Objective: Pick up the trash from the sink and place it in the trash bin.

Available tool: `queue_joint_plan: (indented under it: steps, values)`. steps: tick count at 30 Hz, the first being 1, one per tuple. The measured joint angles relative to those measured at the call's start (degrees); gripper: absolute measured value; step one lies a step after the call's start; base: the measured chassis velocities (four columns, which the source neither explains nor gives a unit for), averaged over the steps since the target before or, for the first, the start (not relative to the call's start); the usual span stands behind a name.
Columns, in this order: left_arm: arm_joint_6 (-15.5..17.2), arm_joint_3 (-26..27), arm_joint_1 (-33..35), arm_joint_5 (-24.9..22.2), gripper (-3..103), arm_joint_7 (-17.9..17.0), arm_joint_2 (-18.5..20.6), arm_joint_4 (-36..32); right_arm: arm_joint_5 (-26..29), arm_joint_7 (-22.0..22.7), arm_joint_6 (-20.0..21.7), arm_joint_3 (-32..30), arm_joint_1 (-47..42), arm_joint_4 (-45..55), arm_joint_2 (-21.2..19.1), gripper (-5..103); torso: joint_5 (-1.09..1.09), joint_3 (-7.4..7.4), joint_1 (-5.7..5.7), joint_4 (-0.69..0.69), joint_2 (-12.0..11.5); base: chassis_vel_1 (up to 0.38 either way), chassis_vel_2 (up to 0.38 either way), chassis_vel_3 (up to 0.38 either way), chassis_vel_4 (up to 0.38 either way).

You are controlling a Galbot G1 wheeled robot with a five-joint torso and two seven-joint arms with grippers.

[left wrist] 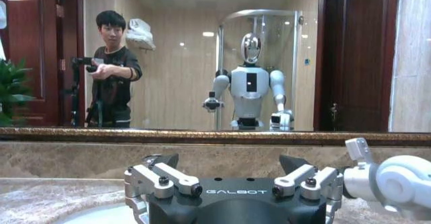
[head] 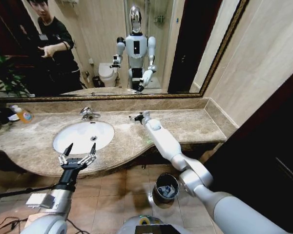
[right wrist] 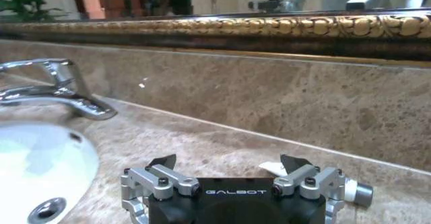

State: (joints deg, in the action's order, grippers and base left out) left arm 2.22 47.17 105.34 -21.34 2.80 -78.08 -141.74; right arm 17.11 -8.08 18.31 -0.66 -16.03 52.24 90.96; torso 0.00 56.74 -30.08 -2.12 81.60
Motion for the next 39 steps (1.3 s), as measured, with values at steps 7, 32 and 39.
queue_joint_plan:
  steps: [7,32,39]
  values:
    - [0.0,0.0,0.0,0.0,100,0.0,0.0,0.0,-0.8,-1.3,-7.2,-1.9,2.0,-5.9,1.1,100,0.00,0.00,0.00,0.00,0.0,0.000,0.000,0.000,0.000]
    - [0.0,0.0,0.0,0.0,100,0.0,0.0,0.0,-13.9,-11.6,-4.9,-4.5,10.6,-19.2,1.2,100,0.00,0.00,-0.01,0.01,0.0,0.000,0.000,0.000,0.000]
    - [0.0,0.0,0.0,0.0,100,0.0,0.0,0.0,-12.6,-11.0,-4.8,-4.4,11.7,-21.2,1.2,100,0.00,0.00,0.00,0.01,0.0,0.000,0.000,0.000,0.000]
